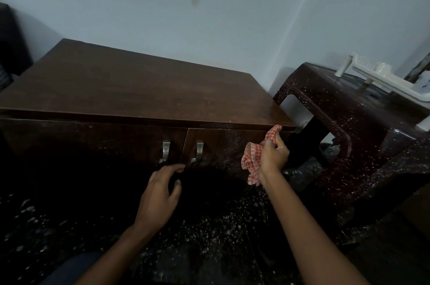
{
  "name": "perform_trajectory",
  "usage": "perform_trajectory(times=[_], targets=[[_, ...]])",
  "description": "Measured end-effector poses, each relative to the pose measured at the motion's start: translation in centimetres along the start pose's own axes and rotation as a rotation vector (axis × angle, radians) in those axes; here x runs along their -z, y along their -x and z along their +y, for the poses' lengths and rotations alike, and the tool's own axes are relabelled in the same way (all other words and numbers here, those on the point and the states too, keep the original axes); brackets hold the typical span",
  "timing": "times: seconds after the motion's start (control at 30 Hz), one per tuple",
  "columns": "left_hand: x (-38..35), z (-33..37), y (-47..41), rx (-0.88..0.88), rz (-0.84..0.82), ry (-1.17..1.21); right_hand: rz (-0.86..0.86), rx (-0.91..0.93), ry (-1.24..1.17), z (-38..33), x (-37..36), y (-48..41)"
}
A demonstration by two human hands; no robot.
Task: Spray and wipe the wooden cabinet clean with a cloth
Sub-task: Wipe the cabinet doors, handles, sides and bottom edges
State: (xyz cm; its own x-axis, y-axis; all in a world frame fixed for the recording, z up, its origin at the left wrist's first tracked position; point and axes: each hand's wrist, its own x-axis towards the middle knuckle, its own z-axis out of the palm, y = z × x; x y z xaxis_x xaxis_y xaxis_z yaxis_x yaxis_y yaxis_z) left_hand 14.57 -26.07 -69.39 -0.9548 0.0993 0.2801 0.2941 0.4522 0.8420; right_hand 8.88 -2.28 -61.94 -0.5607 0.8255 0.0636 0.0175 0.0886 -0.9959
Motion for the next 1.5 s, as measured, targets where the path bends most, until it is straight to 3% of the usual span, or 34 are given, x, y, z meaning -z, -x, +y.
perform_trajectory(times=[0.47, 1.03, 1.23, 1.4, 1.5], targets=[[0.1, 0.7, 0.1, 0.220, 0.260, 0.238, -0.140, 0.058, 0.035, -0.5, -2.4, 5.8], [1.5, -0.6, -0.2, 0.114, 0.331, 0.135, -0.380, 0.073, 0.098, -3.5, -7.4, 17.4], [5.4, -1.5, -0.2, 0.239, 0.545, 0.321, -0.502, 0.029, 0.127, -4.6, -9.2, 21.0], [9.0, -3.3, -0.2, 0.349, 0.787, 0.314, -0.648, 0.053, 0.142, -5.2, -10.6, 25.4], [11.7, -4.1, -0.2, 0.431, 0.923, 0.349, -0.640, 0.056, 0.136, -5.3, -12.1, 27.3]])
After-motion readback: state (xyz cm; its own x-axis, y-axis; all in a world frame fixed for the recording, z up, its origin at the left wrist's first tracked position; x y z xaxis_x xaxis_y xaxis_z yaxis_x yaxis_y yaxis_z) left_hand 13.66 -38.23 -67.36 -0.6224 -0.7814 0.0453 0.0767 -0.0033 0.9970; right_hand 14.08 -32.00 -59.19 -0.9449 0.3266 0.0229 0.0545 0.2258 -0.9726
